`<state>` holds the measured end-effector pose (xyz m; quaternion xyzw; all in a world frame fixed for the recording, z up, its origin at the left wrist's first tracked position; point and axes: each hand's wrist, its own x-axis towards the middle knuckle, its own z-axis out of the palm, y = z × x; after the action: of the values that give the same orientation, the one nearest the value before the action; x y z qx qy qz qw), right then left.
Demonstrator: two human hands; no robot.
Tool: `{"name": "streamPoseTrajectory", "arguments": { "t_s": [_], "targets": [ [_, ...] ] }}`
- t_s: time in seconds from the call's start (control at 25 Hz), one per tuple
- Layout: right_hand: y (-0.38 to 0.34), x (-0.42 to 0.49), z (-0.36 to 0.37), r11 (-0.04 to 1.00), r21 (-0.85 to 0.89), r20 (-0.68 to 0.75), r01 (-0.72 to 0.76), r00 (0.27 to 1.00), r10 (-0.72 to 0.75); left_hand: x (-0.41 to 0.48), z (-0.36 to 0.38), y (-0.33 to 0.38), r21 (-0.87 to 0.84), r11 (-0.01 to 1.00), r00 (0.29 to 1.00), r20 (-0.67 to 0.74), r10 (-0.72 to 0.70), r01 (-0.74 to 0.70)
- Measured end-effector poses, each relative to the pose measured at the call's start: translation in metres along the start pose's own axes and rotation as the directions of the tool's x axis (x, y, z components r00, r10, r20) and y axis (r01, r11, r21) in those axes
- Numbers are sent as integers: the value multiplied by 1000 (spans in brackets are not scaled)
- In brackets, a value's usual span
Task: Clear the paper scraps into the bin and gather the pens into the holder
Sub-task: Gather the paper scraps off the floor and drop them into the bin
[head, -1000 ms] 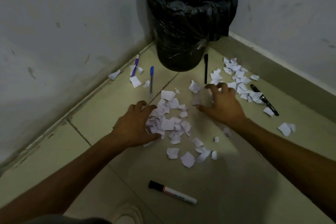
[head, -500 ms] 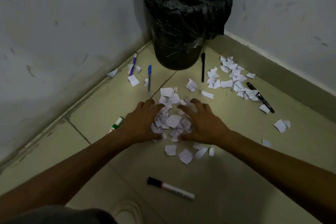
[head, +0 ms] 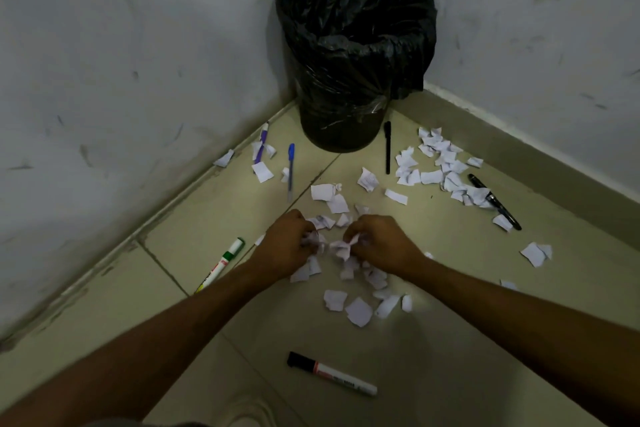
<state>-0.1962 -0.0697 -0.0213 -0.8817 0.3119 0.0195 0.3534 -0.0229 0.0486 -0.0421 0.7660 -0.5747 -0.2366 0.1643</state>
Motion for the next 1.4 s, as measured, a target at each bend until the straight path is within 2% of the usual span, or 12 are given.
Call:
{"name": "streamPoseTrajectory", "arguments": {
  "t_s": [0.12, 0.2, 0.28, 0.44, 0.52, 0.6, 0.76, 0.88, 1.0, 1.12, 1.28, 1.4],
  "targets": [
    [-8, -5, -26, 902, 417, -132, -109, 975, 178, 1, -20, 9, -240, 967, 975, -182, -130, 85],
    [-20, -8, -45, 798, 598, -195, -76, 952, 237, 0, -46, 24, -450, 886, 943, -232, -238, 112],
    [-33, -6, -69, 760, 650, -268, -13, 932, 246, 1, -78, 43, -595, 801, 931, -255, -261, 62],
    [-66, 5, -127, 682, 709, -414, 183, 890, 192, 23, -152, 75, -718, 679, 902, -382, -200, -153],
    [-82, 14, -158, 666, 698, -484, 262, 858, 170, 49, -185, 89, -702, 672, 876, -454, -165, -237],
    [-99, 26, -192, 673, 671, -526, 312, 840, 135, 87, -212, 98, -631, 733, 853, -503, -137, -255],
    [-114, 67, -251, 789, 576, -536, 216, 828, 164, 161, -242, 102, -383, 916, 836, -537, -115, -120],
    [-118, 102, -269, 873, 473, -517, 117, 839, 168, 192, -246, 100, -178, 983, 916, -386, -114, 48],
    [-118, 135, -272, 943, 334, -471, 3, 867, 164, 202, -252, 103, -84, 986, 959, -236, -159, 143],
    [-117, 153, -274, 966, 222, -335, -131, 920, 201, 202, -262, 108, -89, 987, 952, -266, -150, 131],
    [-122, 152, -271, 934, 317, -105, -165, 973, 207, 196, -272, 103, -195, 976, 930, -331, -162, 100],
    [-124, 146, -268, 954, 272, -134, -125, 977, 166, 188, -273, 100, -240, 968, 926, -346, -154, 71]
  ]
}}
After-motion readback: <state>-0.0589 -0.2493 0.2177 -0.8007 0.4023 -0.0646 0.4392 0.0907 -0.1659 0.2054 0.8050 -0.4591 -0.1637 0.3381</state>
